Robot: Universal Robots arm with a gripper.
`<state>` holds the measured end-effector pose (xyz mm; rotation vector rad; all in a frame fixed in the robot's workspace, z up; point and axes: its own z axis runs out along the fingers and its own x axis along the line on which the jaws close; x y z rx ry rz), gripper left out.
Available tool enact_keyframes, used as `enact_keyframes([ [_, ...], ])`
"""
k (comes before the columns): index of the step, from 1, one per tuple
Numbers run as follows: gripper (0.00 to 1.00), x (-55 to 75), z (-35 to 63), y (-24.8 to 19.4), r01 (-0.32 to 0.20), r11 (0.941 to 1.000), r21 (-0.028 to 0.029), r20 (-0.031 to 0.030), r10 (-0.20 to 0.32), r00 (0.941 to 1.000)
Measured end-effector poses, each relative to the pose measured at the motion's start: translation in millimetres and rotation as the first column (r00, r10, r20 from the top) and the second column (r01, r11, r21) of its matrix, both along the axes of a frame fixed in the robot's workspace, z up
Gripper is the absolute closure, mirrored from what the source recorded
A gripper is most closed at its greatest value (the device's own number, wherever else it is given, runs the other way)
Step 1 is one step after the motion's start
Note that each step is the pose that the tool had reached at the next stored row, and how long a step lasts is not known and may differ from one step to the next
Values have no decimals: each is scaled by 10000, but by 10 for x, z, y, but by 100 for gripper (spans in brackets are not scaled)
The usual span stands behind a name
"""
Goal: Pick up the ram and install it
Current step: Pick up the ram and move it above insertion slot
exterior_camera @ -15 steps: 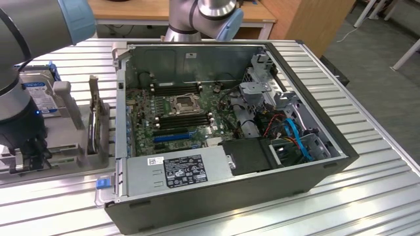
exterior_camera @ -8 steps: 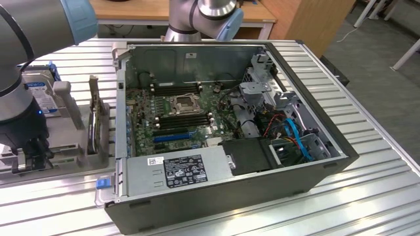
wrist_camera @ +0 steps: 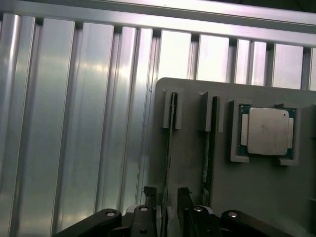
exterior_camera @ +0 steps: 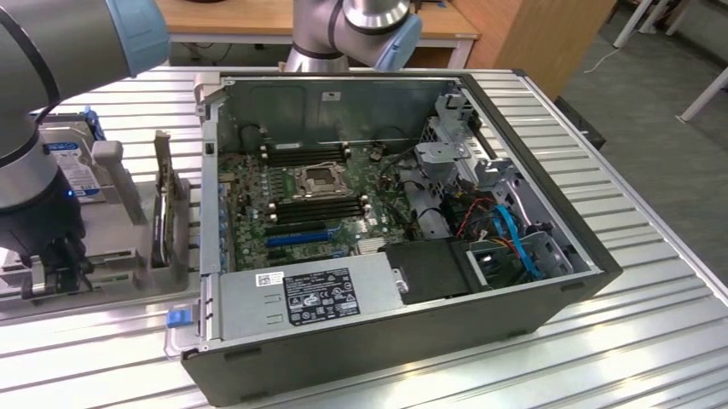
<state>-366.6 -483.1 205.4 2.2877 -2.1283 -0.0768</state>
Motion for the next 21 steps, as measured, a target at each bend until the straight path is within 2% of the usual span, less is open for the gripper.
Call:
enact_keyframes([
  [3,69,0,-1,11,0,10000,1,0,0,10000],
  [21,69,0,-50,11,0,10000,0,-1,0,10000],
])
